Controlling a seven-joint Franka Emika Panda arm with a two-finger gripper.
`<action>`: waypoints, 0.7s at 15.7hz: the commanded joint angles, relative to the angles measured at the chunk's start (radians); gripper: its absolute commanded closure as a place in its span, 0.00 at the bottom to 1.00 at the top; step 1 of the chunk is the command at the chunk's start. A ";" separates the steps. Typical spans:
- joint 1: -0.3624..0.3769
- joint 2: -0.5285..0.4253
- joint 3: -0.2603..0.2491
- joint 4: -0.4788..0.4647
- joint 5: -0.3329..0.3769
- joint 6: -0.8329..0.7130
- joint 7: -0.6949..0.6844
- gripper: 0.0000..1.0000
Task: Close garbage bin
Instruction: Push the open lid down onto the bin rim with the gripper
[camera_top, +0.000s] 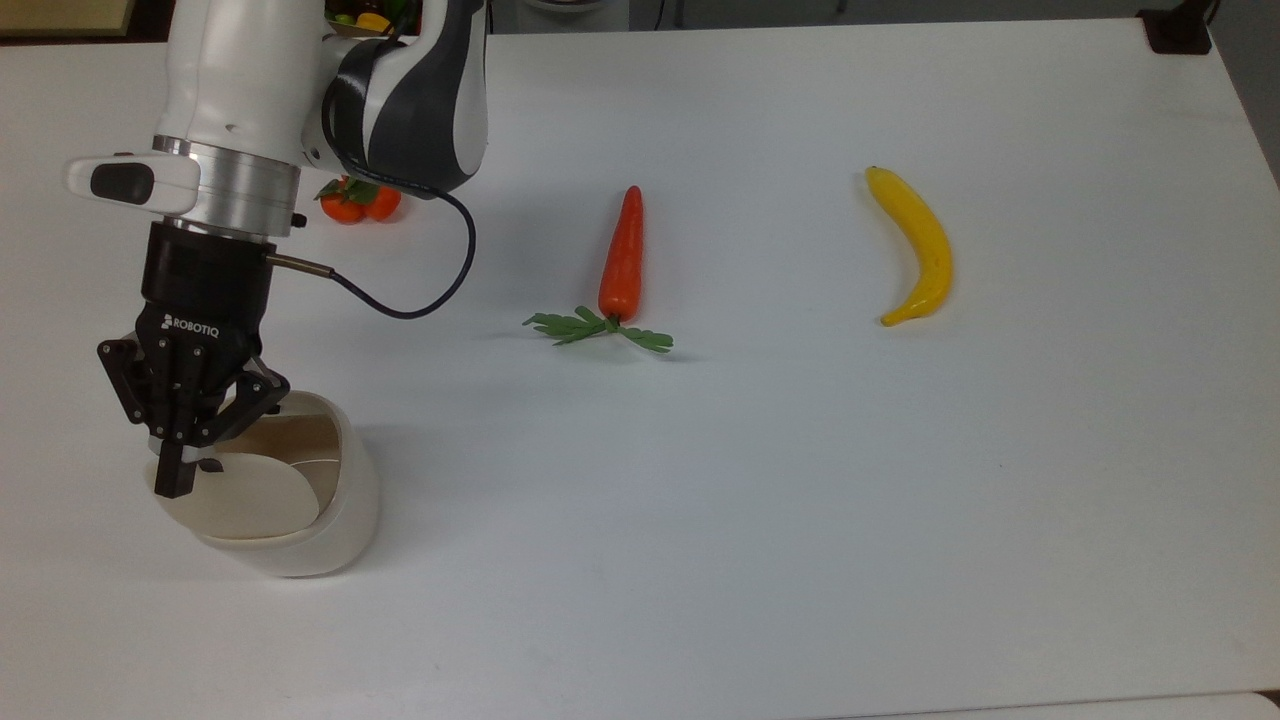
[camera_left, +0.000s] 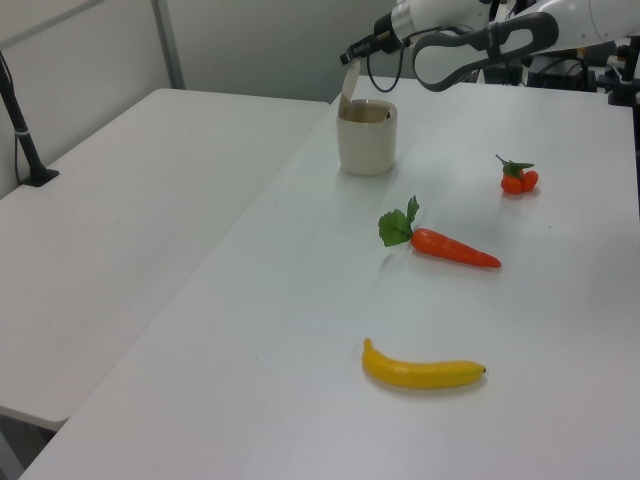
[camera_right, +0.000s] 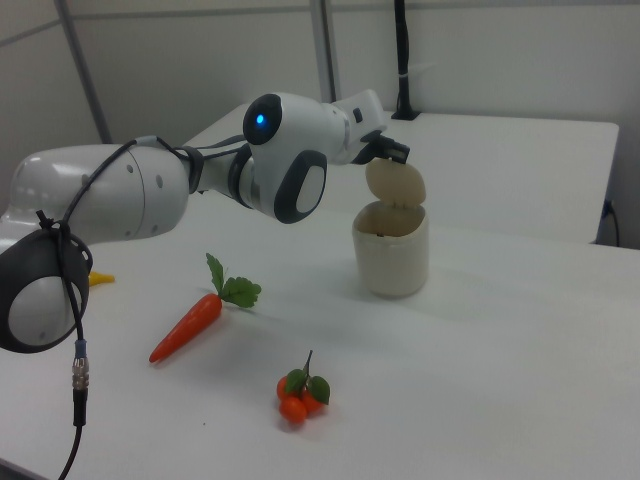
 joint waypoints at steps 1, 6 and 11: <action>0.000 -0.111 0.003 -0.153 -0.026 0.008 0.004 1.00; 0.000 -0.157 0.006 -0.237 -0.026 -0.004 -0.018 1.00; 0.000 -0.240 0.006 -0.380 -0.056 -0.007 -0.018 1.00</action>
